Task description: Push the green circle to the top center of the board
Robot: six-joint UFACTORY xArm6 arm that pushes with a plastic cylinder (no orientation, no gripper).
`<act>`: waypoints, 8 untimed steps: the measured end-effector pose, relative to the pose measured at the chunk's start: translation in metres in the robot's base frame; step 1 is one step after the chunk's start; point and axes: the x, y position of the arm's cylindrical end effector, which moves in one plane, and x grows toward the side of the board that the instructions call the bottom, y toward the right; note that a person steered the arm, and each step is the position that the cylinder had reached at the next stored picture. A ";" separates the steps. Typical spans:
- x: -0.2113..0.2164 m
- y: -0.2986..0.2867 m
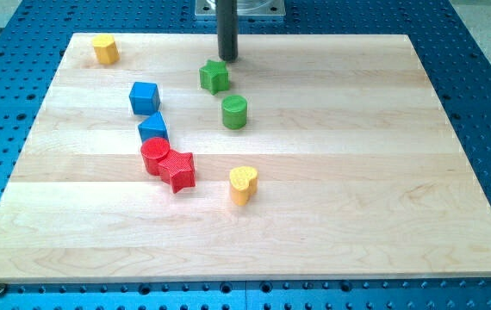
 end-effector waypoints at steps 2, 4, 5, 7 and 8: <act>0.108 -0.056; 0.173 -0.014; 0.163 0.046; 0.109 0.011; 0.140 -0.006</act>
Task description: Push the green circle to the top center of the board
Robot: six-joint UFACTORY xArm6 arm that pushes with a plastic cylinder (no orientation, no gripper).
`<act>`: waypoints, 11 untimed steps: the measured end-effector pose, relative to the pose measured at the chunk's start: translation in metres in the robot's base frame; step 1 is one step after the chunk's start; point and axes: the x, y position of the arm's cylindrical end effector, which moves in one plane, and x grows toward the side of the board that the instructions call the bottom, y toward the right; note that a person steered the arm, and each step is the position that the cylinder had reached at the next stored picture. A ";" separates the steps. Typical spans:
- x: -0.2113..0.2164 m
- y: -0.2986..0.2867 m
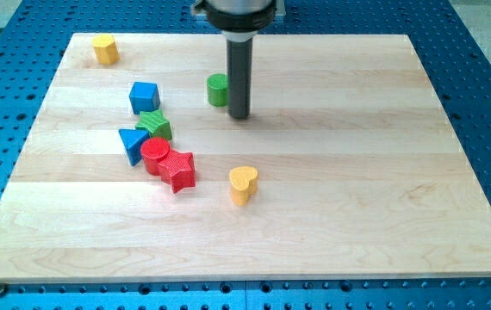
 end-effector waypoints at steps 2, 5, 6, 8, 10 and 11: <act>-0.060 -0.014; -0.073 -0.022; -0.109 0.030; -0.086 -0.079; -0.131 0.001; -0.150 -0.033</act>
